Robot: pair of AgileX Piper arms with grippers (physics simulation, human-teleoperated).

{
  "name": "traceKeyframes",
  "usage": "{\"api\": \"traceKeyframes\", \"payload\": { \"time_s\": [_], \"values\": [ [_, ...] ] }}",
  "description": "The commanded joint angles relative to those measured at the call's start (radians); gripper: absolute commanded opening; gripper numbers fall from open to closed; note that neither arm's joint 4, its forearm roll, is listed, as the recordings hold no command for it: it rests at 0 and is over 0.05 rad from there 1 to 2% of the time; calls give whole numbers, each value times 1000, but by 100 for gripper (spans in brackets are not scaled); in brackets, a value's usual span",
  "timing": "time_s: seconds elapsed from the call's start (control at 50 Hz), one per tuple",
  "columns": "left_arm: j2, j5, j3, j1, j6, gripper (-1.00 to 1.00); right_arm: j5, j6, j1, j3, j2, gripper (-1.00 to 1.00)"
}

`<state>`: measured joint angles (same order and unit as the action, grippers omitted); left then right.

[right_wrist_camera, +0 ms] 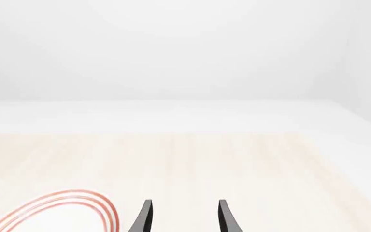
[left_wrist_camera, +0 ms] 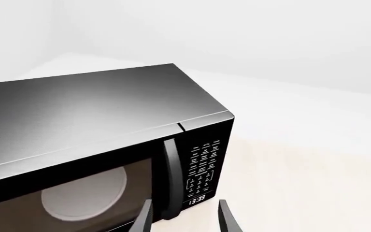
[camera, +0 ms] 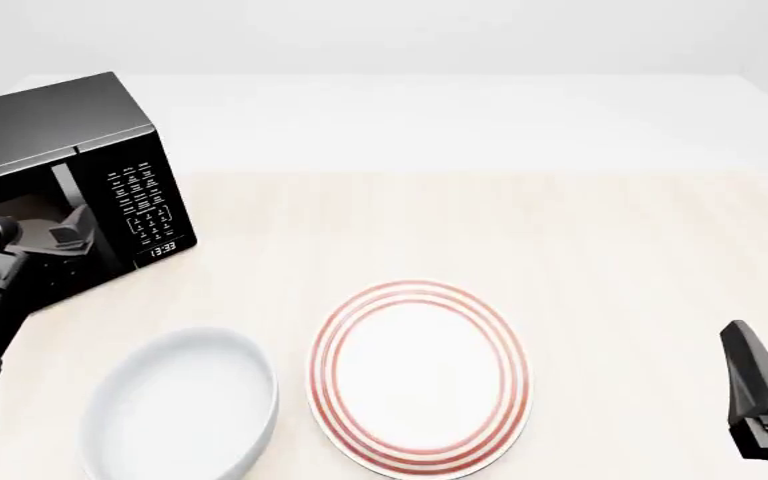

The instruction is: Open the microwave.

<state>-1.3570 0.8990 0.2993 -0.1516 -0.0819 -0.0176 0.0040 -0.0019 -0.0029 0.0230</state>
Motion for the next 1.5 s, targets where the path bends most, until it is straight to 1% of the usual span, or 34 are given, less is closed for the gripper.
{"api": "traceKeyframes", "payload": {
  "time_s": [0.02, 0.28, 0.48, 0.78, 0.94, 1.5],
  "values": [
    [-79, 51, 23, -6, -15, 100, 0, 1, 0, 0, 0, 100],
    [-152, 100, 49, -17, -17, 100, 0, 0, 0, 0, 0, 100],
    [-227, 141, 71, -22, -37, 100, 0, 0, 0, 0, 0, 100],
    [-295, 151, 100, -15, -53, 100, 0, 0, 0, 0, 0, 100],
    [-336, 147, 135, -1, -61, 100, 0, 0, 0, 0, 0, 100],
    [-413, 142, 194, 11, -79, 100, 0, 0, 0, 0, 0, 100]
  ]
}}
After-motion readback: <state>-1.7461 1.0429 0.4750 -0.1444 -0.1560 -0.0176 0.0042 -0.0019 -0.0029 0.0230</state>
